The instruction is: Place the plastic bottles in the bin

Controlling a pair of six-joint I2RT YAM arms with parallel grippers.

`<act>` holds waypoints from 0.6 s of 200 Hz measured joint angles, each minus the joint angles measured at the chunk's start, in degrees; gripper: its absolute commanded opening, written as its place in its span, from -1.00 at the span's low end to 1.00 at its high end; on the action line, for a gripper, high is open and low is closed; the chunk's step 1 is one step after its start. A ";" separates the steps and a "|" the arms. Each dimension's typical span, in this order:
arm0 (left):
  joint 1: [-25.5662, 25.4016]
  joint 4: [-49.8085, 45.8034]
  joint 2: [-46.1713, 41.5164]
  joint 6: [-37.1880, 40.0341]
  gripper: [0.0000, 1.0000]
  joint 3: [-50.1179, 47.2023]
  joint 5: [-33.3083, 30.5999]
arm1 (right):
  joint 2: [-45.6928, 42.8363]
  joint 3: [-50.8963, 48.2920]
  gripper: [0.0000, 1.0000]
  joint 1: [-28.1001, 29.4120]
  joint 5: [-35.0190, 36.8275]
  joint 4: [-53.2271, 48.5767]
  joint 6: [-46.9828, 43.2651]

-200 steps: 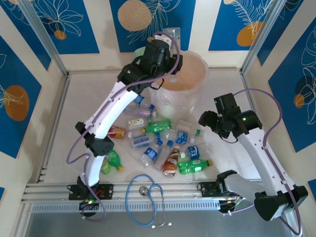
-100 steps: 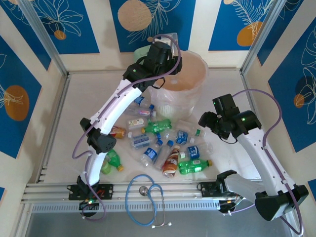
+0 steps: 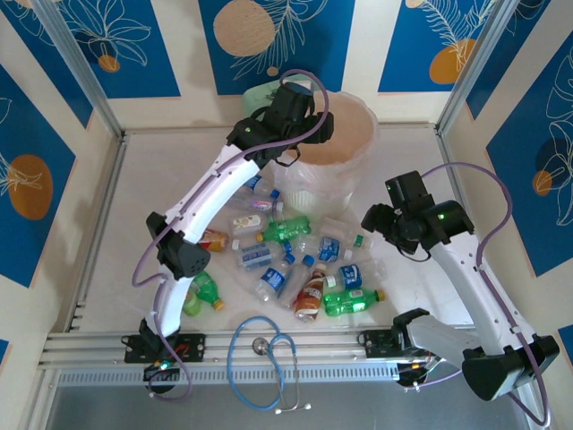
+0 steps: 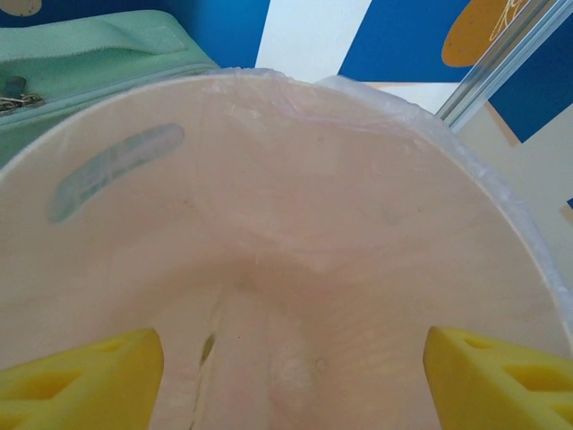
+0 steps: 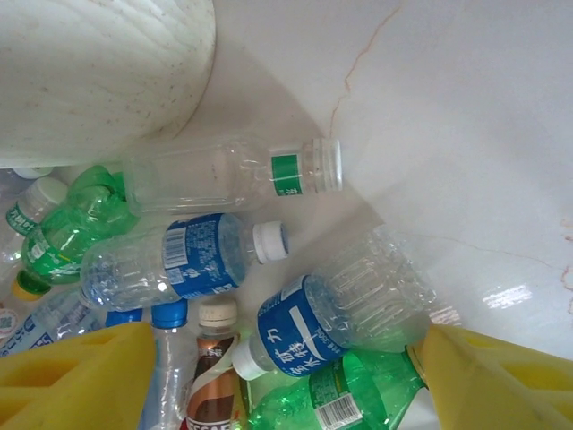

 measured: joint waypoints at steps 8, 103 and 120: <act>0.00 -0.02 -0.61 0.17 0.51 -0.02 0.02 | 0.00 0.00 0.58 0.04 0.15 -0.52 0.04; -1.31 13.44 -40.81 8.85 0.56 -40.94 3.63 | 1.33 -6.51 0.57 4.44 1.42 -7.89 8.85; -1.31 15.41 -48.57 9.05 0.57 -51.58 3.85 | 1.09 -9.66 0.58 4.48 -0.20 -7.19 10.54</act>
